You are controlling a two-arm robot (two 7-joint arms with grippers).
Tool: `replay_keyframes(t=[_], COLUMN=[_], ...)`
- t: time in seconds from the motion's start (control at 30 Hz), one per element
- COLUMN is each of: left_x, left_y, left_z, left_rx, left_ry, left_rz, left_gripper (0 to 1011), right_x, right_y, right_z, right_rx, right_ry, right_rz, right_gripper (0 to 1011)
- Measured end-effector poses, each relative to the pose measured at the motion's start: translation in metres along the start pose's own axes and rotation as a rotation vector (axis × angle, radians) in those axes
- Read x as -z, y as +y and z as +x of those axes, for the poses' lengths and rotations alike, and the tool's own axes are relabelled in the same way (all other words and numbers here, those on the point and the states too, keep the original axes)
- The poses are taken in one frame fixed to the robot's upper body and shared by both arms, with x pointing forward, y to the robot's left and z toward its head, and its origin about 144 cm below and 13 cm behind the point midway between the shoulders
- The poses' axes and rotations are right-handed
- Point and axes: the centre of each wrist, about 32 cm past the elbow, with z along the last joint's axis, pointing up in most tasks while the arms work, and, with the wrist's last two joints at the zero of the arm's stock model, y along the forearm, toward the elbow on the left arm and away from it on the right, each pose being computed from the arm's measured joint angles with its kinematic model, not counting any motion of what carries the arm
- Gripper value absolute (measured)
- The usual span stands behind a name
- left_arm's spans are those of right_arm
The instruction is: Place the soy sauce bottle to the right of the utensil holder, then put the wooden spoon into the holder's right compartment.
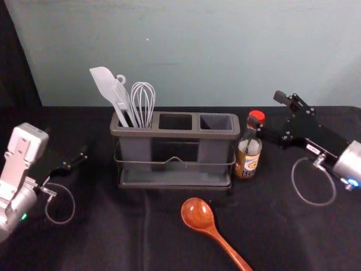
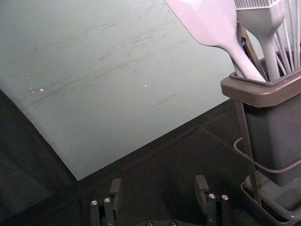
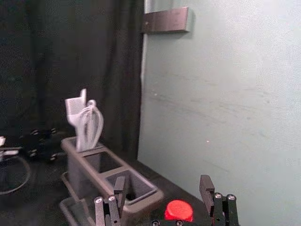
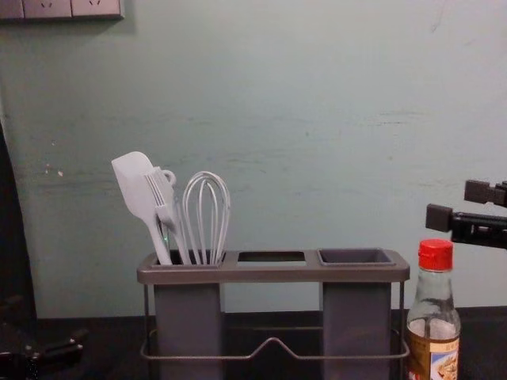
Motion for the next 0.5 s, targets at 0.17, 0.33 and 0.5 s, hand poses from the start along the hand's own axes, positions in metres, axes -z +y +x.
replay_keyframes(t=[0.17, 0.33, 0.5], left_x=[0.0, 0.0, 0.0], left_y=[0.0, 0.0, 0.0], left_z=[0.0, 0.0, 0.0], left_rx=[0.0, 0.0, 0.0], left_ry=[0.0, 0.0, 0.0], left_rz=[0.0, 0.0, 0.0], left_gripper=[1011, 1011, 1011], right_x=[-0.013, -0.03, -0.041], right_y=[-0.015, -0.028, -0.027], right_z=[-0.011, -0.031, -0.053], right_rx=[-0.036, -0.077, -0.12], right_ry=[-0.008, -0.025, -0.039], right_rz=[-0.021, -0.067, -0.153], right_gripper=[1000, 1000, 1000])
